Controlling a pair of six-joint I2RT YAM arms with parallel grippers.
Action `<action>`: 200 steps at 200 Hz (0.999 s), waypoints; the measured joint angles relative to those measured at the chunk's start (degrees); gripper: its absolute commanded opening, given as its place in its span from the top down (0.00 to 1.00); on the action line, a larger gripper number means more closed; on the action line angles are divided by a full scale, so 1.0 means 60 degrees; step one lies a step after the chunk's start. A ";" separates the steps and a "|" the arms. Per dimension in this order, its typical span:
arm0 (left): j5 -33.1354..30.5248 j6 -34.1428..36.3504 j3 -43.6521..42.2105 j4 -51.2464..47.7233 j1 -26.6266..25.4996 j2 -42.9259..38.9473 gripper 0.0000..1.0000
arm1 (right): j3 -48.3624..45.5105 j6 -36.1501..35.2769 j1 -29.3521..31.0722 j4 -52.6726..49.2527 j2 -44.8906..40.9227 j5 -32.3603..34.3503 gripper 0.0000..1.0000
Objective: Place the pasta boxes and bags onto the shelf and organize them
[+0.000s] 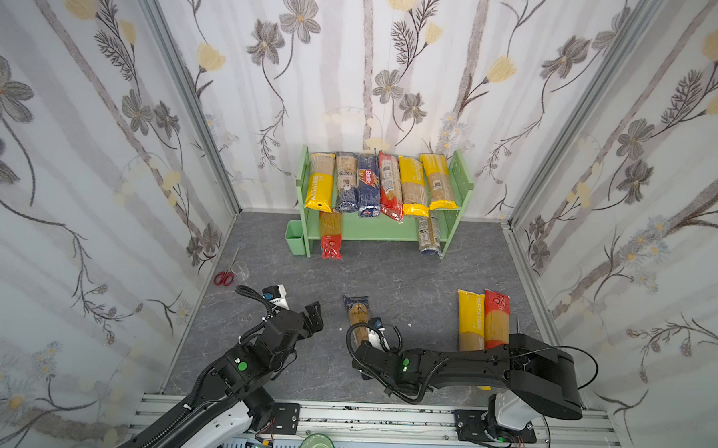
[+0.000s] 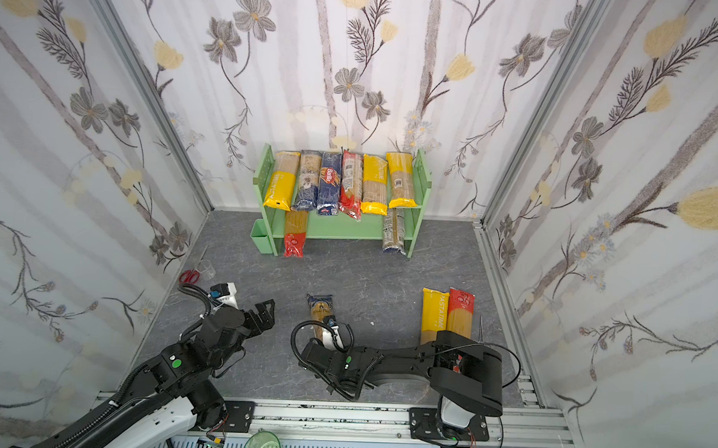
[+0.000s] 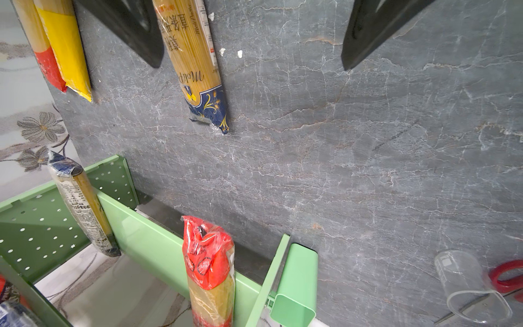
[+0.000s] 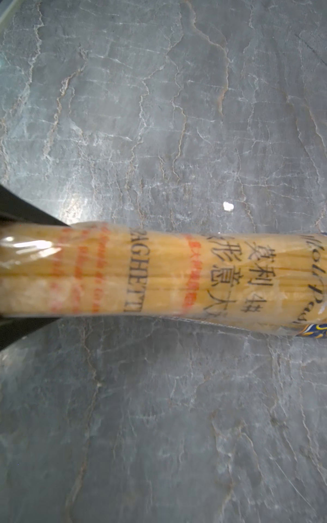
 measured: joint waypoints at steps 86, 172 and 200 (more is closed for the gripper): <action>-0.0004 -0.0029 0.0000 -0.0004 0.0000 0.0000 0.00 | 0.1617 -0.1468 -0.0965 -0.0794 -0.0226 0.0091 0.89; -0.0280 0.0018 0.0240 -0.0036 0.0000 0.0018 0.00 | 0.3858 -0.2951 -0.2787 -0.1402 0.0386 0.0095 0.88; -0.0404 0.0051 0.0310 -0.0040 0.0000 0.0047 0.00 | 0.4787 -0.3344 -0.3497 -0.1417 0.1188 0.0055 0.88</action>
